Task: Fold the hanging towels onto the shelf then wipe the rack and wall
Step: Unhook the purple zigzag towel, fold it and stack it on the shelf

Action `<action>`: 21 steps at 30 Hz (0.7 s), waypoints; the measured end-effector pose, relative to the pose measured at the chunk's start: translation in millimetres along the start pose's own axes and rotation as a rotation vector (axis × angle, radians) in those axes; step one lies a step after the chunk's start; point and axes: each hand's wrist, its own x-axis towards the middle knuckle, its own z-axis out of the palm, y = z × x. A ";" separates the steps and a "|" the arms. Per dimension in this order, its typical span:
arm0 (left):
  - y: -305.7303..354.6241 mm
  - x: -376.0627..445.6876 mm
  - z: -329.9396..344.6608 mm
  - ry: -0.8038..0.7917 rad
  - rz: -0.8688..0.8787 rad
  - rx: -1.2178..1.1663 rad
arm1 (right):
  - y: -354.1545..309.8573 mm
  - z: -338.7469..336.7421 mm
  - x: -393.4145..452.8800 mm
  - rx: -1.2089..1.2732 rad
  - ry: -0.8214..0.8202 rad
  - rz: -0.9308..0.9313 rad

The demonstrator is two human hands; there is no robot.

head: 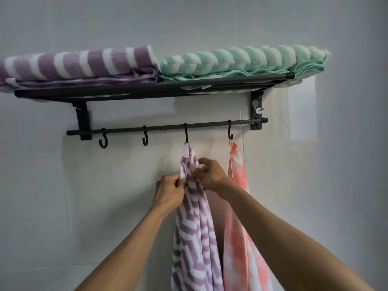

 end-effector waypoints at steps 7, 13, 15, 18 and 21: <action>13.3 5.1 -10.7 0.250 0.039 -0.234 | -11.4 -10.2 1.1 0.140 0.224 -0.165; 31.4 6.0 -18.9 0.330 0.055 -0.263 | -32.6 -21.4 -10.8 0.188 0.201 -0.285; 32.2 1.7 -23.3 0.333 0.038 -0.262 | -37.5 -23.6 -18.0 0.243 0.145 -0.273; 27.3 -9.6 -30.1 0.322 0.027 -0.264 | -38.7 -21.1 -36.2 0.315 0.034 -0.229; 17.3 -19.2 -45.3 0.360 -0.045 -0.330 | -37.8 -16.7 -58.6 0.367 -0.088 -0.195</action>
